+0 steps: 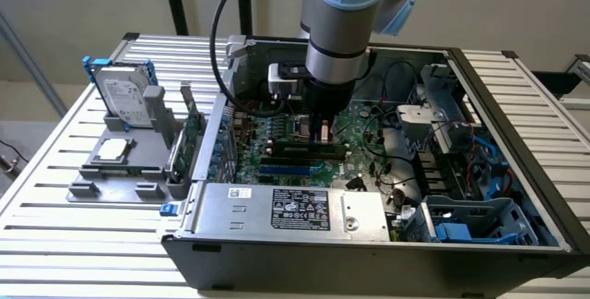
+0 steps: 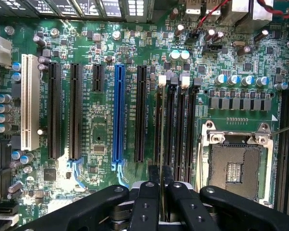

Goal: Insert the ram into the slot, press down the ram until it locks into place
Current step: 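Insert the ram into the slot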

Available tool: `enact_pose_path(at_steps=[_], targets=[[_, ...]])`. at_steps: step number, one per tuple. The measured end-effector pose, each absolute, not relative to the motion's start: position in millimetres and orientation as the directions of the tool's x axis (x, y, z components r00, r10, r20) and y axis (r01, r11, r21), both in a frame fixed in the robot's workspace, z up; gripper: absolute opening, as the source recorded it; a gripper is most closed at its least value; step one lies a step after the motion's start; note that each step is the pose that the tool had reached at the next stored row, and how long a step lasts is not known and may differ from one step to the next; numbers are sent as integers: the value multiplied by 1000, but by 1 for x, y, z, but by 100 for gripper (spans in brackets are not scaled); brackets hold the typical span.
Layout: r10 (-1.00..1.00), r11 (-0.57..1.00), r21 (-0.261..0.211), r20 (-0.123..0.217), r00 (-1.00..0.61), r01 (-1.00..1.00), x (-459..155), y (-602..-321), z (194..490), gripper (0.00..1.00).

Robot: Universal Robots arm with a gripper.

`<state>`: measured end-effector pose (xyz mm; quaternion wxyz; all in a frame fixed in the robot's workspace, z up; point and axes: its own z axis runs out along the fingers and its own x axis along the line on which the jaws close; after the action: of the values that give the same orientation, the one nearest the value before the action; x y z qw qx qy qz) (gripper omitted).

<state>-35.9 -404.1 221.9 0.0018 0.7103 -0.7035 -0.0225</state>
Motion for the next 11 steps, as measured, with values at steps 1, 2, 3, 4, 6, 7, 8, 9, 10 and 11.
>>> enact_pose_path(at_steps=[1, 2, 3, 4, 6, 7, 8, 9, 10, 11], targets=[[-1000, -10, 34, -29, 9, -999, -36, -404, 221, 13], [-1000, -10, 34, -29, 9, -999, -36, -404, 221, 13], [-1000, -10, 34, -29, 9, -999, -36, -404, 221, 13], [-1000, -10, 34, -29, 9, -999, -36, -404, 220, 15], [-999, -10, 34, -31, 9, -999, -36, -404, 220, 21], [-999, -10, 34, -32, 9, -999, -36, -404, 221, 21], [-999, -10, 34, -34, 9, -999, -36, -404, 222, 28], [-999, -10, 35, -35, 9, -999, -36, -404, 224, 28], [-999, -10, 35, -36, 9, -999, -36, -404, 226, 28], [-999, -10, 36, -36, 9, -999, -36, -404, 229, 28]])
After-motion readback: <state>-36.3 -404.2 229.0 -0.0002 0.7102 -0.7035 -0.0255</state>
